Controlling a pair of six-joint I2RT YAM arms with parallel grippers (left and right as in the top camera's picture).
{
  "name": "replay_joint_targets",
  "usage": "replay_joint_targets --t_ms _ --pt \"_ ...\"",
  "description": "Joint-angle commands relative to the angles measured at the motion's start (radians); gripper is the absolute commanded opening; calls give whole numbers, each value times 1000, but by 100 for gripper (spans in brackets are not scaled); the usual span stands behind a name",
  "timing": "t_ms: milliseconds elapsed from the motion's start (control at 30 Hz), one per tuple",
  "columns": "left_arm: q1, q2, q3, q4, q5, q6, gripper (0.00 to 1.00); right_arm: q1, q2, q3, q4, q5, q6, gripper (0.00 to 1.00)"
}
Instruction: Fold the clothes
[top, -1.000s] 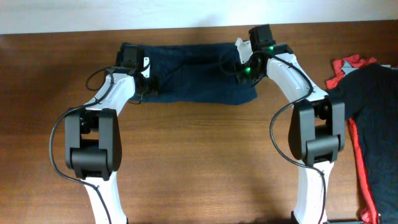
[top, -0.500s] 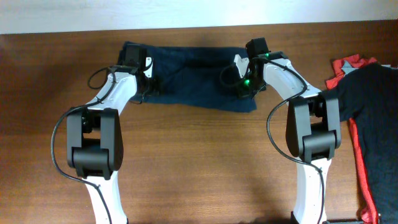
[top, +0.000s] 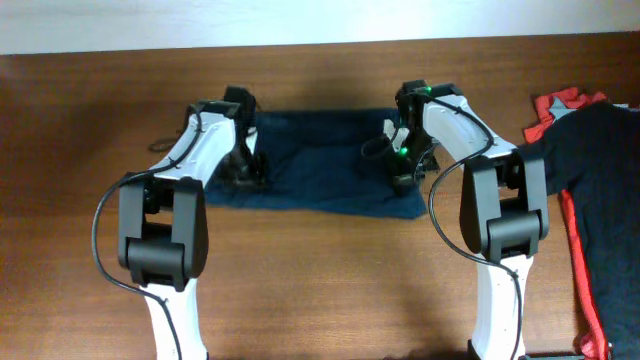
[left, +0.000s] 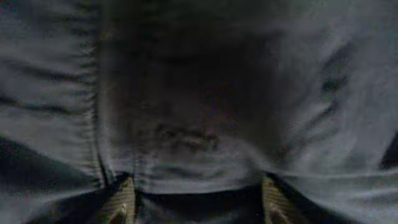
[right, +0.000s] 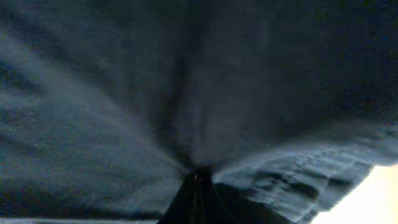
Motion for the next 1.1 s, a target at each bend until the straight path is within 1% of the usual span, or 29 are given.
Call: replay_joint_targets --t_ms 0,67,100,133,167,200,333,400,500,600,800,833,867,900,933,967,1033,1067 --pt "-26 83 -67 -127 15 -81 74 2 33 -29 -49 68 4 4" --pt "-47 78 -67 -171 14 -81 74 2 33 -29 -62 68 4 4" --pt "-59 68 -65 -177 14 -82 73 2 33 -29 -62 68 3 6" --pt "-66 58 -59 -176 11 -90 73 2 33 -29 -62 68 3 9" --pt "-74 40 -45 -177 -2 -105 73 2 33 -29 -62 68 3 22" --pt "-79 23 -29 -177 -12 -113 73 2 33 -29 -61 68 3 25" --pt "-87 -87 106 -175 -16 -117 74 2 33 -29 -61 68 3 26" --pt "-87 -108 177 -157 -58 -117 76 2 33 -29 -56 68 3 33" --pt "-86 -108 210 -76 -113 -102 78 2 33 -29 -47 68 3 34" --pt "-83 -95 210 -16 -121 -80 78 2 33 -29 -38 68 3 35" --pt "-83 -68 209 -15 -121 -80 77 2 33 -29 -30 68 3 36" --pt "-83 -68 209 -14 -121 -80 71 2 33 -29 -26 68 3 36" --pt "-83 -68 209 -14 -121 -80 60 2 33 -29 -21 68 3 36" --pt "-82 -68 209 -14 -121 -80 45 2 33 -30 -16 68 3 36" --pt "-82 -66 209 -14 -122 -80 37 2 33 -30 -14 68 3 36" --pt "-82 -64 209 -14 -121 -80 31 2 33 -30 -11 68 3 36" --pt "-82 -56 209 -11 -122 -80 22 2 33 -30 -9 68 3 37" --pt "-82 -52 209 -9 -122 -80 21 2 33 -30 -9 68 3 37"
